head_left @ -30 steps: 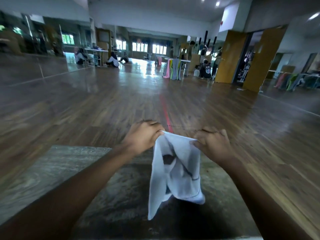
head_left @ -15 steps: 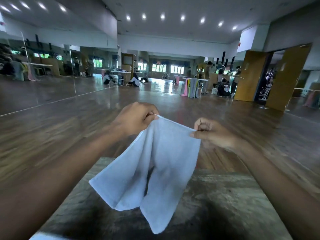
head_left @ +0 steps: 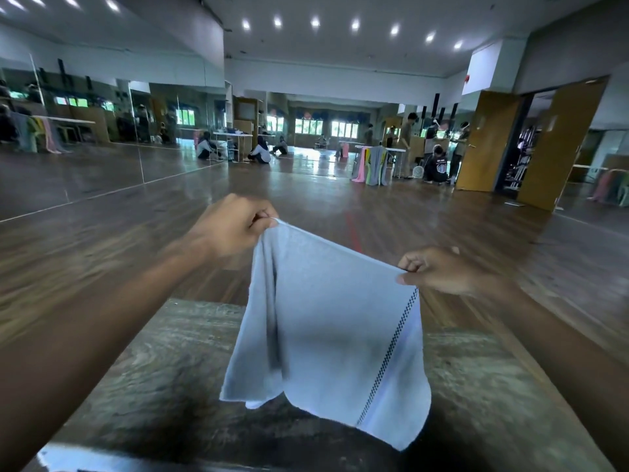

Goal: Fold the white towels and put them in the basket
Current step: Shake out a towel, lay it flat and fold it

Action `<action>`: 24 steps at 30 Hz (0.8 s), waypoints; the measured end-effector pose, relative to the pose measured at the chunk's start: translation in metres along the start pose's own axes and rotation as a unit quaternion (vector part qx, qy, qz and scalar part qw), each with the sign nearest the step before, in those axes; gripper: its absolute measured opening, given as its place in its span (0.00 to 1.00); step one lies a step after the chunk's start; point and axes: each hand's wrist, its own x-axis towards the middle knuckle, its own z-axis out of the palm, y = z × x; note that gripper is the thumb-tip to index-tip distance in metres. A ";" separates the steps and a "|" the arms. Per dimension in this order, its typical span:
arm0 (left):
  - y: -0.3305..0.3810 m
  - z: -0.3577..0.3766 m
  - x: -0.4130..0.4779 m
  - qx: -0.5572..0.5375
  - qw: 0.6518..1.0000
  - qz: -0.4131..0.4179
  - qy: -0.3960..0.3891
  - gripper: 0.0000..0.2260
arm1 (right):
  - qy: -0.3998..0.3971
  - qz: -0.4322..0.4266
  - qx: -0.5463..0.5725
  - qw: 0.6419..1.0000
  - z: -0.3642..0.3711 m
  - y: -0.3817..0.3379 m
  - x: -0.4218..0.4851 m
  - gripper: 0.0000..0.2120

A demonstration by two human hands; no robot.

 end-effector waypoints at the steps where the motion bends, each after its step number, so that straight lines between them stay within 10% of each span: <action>1: -0.004 -0.001 0.000 -0.001 1.000 -0.006 -0.001 0.04 | -0.001 -0.002 0.015 1.000 -0.003 0.003 -0.001 0.08; 16: 0.078 0.089 -0.016 -0.268 0.956 -0.062 -0.101 0.18 | 0.063 -0.097 0.047 0.992 0.011 -0.046 0.011 0.03; 24: 0.089 0.124 -0.016 -0.351 0.934 -0.019 -0.064 0.07 | 0.068 -0.091 0.004 0.994 0.028 -0.037 0.007 0.09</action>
